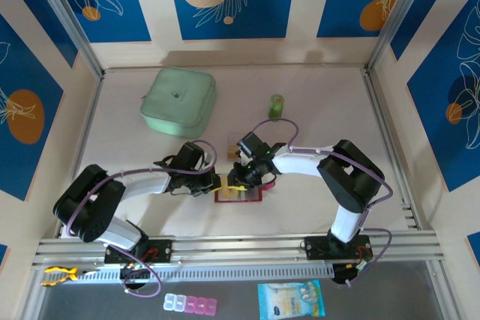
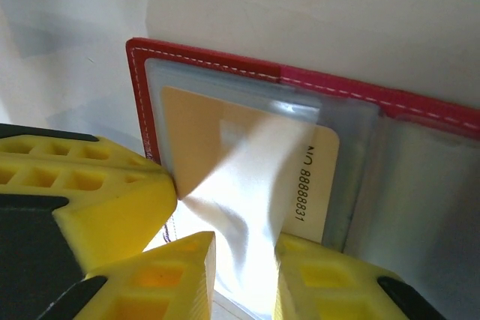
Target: Take the credit cards out of the card holder
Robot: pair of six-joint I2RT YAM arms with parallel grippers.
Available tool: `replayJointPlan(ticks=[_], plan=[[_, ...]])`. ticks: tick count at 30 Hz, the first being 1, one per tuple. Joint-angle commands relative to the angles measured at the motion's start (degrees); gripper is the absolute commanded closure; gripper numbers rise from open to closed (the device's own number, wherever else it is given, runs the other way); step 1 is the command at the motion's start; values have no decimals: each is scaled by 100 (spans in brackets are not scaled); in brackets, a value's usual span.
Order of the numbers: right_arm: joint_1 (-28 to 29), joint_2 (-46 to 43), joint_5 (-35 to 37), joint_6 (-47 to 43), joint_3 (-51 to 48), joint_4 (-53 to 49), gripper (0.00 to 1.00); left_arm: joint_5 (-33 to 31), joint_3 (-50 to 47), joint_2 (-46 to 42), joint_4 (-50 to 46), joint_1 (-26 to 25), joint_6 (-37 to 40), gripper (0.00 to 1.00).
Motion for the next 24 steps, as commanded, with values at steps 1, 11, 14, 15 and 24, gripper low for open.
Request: replayJointPlan(ticks=[1,11,14,15,24], plan=[[28,119,445,-164,72,-791,73,-226,-99,56,-309,-37,70,95],[46,7,504,-244,139,-868,73,-223,-68,43,-335,-28,78,94],[43,-14,530,-234,155,-910,73,-259,-34,-37,-394,-34,87,94],[45,-27,546,-227,157,-927,73,-273,-15,-81,-410,-27,92,93],[45,-221,562,-244,149,-848,73,-162,246,-281,-579,-44,163,94]])
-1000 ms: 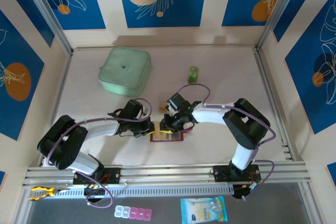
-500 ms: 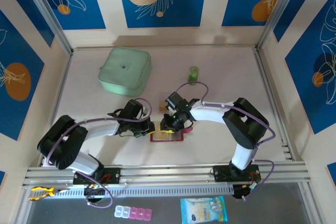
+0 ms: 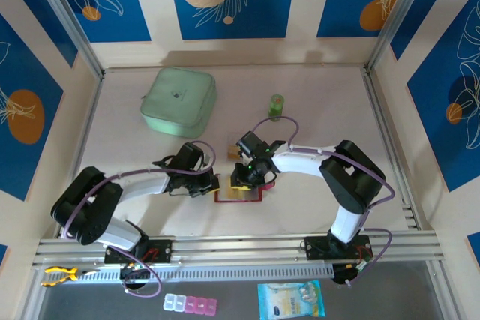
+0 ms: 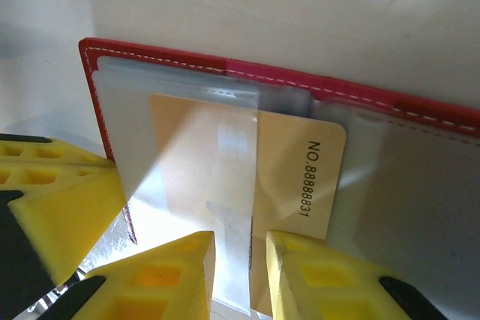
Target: Take the credit cards out of the card holder
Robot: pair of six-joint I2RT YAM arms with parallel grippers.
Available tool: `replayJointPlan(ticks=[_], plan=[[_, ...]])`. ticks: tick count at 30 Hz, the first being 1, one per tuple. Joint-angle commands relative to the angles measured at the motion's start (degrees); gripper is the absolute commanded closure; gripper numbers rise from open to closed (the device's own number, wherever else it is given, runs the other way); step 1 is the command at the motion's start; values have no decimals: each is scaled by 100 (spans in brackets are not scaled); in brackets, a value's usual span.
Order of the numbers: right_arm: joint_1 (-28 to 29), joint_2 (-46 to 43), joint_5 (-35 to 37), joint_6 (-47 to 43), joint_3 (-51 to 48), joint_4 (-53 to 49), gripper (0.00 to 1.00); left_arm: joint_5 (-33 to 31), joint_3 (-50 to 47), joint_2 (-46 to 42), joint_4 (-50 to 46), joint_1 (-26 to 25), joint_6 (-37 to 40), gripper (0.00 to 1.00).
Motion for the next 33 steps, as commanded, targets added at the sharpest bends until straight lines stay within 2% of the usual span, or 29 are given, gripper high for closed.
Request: replayJointPlan(ticks=[1,14,21,27,33], plan=[[40,-180,169,-95,-24,-232,73,13,239,-150,-226,-53,134,94],[-116,-640,254,5,-355,-133,72,151,653,285,-151,-415,162,96],[-197,-555,49,-2,-462,-28,72,73,596,491,-120,-487,122,98],[-219,-420,-53,16,-539,134,72,-252,697,498,-640,-493,414,98],[-286,-298,-310,73,-671,449,72,-228,610,604,-606,-484,379,99]])
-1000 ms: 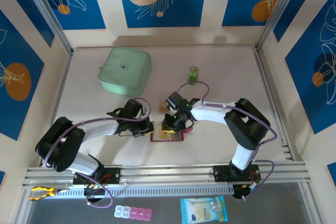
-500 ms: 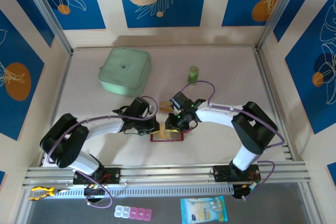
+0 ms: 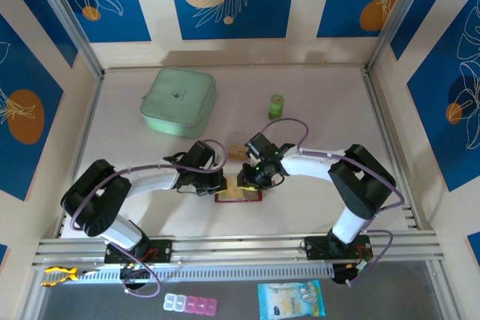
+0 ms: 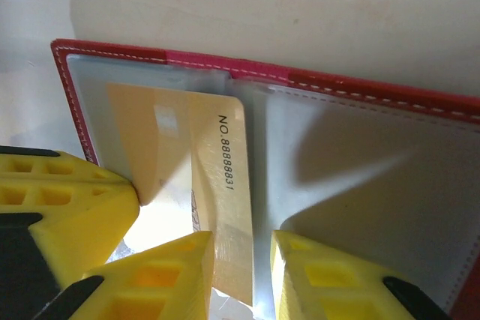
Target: Take the credit cards out of the card holder
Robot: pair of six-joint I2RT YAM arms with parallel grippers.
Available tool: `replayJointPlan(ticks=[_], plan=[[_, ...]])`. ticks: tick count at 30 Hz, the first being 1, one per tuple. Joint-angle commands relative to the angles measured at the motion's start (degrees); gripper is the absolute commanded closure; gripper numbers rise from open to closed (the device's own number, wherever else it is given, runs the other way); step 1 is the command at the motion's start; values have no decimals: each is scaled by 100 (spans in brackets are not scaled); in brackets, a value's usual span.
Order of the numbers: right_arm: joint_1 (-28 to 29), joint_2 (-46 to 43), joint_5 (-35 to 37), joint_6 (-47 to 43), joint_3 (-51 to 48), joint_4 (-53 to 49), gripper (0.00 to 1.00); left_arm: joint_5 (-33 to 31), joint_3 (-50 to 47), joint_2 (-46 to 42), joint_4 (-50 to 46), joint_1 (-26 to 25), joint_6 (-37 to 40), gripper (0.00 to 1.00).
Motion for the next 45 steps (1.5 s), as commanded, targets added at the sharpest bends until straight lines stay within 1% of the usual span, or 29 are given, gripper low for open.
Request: replayJointPlan(ticks=[1,5,15,19,22,31,36,39,43,45], plan=[[-70,136,-393,75,-136,267,73,-147,48,147,-315,-34,95,99],[-99,131,-677,143,-225,630,74,-153,91,193,-348,-35,91,99],[-99,43,-822,70,-135,621,76,-160,109,199,-413,-38,121,99],[-110,-34,-663,59,-110,460,81,-160,153,223,-465,-34,155,99],[-121,-84,-484,26,-60,156,86,-169,171,202,-514,-36,174,98],[-187,-493,-146,-113,-203,-348,93,-174,163,109,-500,-36,152,97],[-213,-824,21,-333,-103,-780,96,-187,197,45,-501,-35,148,95],[-222,-953,149,-549,39,-1063,98,-107,176,30,-396,-34,112,92],[-256,-1071,375,-1067,287,-1453,100,-59,131,-94,-220,-34,8,90],[-266,-1120,483,-1520,425,-1629,100,-119,153,-184,-237,-35,7,89]])
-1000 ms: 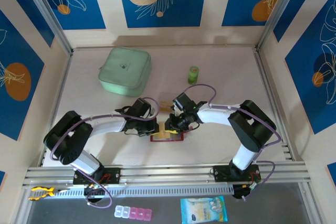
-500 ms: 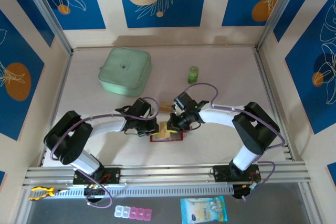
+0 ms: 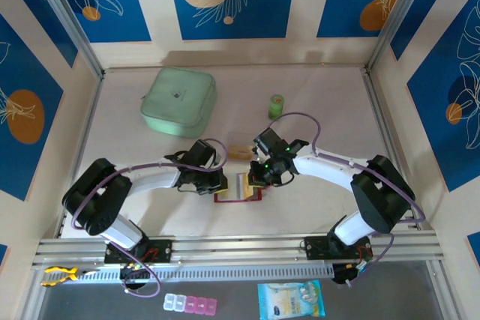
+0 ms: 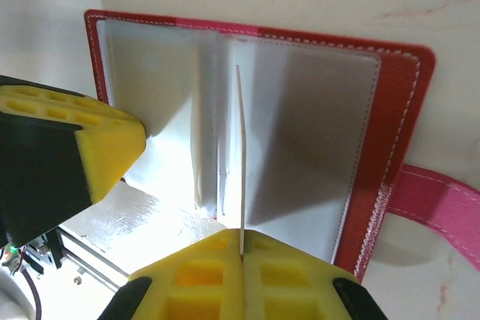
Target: Take the credit cards out of the card holder
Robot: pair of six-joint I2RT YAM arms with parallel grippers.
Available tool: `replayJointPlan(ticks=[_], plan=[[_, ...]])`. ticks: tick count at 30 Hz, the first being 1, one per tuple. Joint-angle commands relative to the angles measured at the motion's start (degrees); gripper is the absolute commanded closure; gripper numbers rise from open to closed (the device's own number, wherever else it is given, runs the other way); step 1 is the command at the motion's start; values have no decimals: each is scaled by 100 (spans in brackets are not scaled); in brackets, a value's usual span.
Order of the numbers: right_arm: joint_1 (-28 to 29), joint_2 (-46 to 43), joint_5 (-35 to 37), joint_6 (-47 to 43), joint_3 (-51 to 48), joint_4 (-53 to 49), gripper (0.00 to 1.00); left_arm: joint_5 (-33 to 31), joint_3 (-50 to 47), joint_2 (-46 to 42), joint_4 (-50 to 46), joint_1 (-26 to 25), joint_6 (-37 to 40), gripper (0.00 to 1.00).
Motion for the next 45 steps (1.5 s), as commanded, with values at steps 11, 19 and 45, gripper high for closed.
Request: replayJointPlan(ticks=[11,19,45], plan=[[-84,-185,1002,-4281,997,-1224,100,-577,-148,-831,-179,-1,49,88],[-154,551,1698,-6382,1996,-1790,100,-775,-293,-1121,-243,63,15,87],[-566,3030,745,-8373,5442,-3727,100,-960,-369,-1545,-542,431,241,86]])
